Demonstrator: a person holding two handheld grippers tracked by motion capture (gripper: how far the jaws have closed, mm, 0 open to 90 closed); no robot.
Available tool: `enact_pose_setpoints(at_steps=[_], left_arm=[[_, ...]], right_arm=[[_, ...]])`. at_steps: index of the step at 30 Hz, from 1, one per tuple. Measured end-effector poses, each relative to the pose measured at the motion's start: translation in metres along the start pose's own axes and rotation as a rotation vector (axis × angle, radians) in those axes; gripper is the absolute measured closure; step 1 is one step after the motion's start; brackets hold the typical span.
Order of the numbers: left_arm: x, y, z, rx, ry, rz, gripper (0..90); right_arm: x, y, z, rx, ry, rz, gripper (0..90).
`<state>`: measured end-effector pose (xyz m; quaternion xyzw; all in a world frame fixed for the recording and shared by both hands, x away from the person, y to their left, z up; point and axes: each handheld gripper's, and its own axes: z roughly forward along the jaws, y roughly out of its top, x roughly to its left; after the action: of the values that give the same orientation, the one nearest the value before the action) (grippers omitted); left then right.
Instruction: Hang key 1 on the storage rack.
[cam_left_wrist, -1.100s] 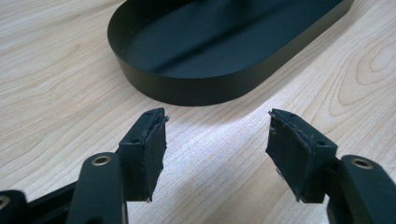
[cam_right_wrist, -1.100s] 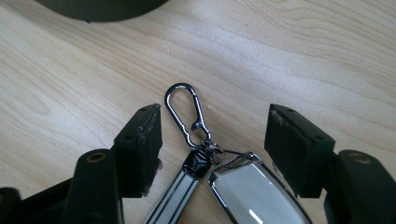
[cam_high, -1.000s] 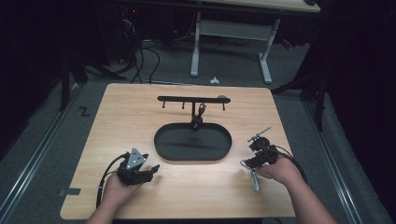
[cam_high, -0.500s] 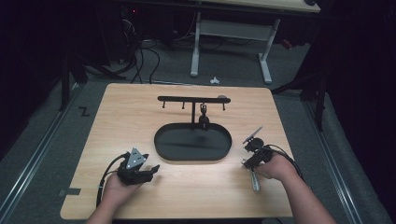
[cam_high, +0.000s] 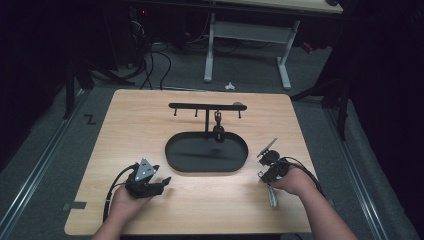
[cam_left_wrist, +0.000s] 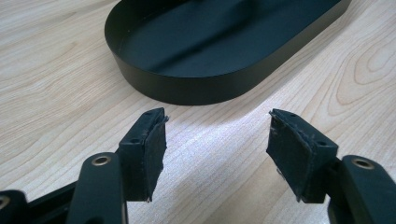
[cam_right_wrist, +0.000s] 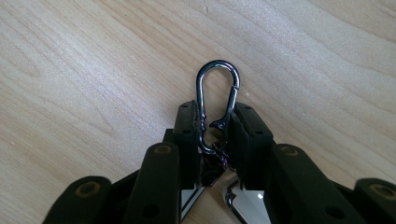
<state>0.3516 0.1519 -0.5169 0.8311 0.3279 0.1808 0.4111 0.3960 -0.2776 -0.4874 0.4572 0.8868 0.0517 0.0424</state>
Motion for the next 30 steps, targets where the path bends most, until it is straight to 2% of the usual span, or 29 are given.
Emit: enact_pose_setpoints(at_steps=[8, 10, 16, 22, 30], left_arm=[[0.000, 0.000, 0.001, 0.001, 0.002, -0.001, 37.6], [0.000, 0.000, 0.001, 0.005, 0.000, 0.000, 37.6], [-0.001, 0.000, 0.001, 0.003, 0.002, 0.006, 37.6], [-0.001, 0.000, 0.001, 0.004, 0.002, 0.005, 37.6], [-0.002, 0.000, 0.001, 0.005, 0.003, 0.014, 37.6]], right_arm=[[-0.003, -0.002, -0.001, -0.010, -0.011, 0.018, 73.4], [-0.002, -0.001, -0.001, -0.013, -0.003, 0.014, 73.4], [0.001, -0.001, -0.006, -0.036, -0.019, 0.002, 73.3], [0.001, -0.001, -0.005, -0.036, -0.011, 0.005, 73.3], [0.002, -0.003, -0.010, -0.070, 0.001, 0.011, 73.2]])
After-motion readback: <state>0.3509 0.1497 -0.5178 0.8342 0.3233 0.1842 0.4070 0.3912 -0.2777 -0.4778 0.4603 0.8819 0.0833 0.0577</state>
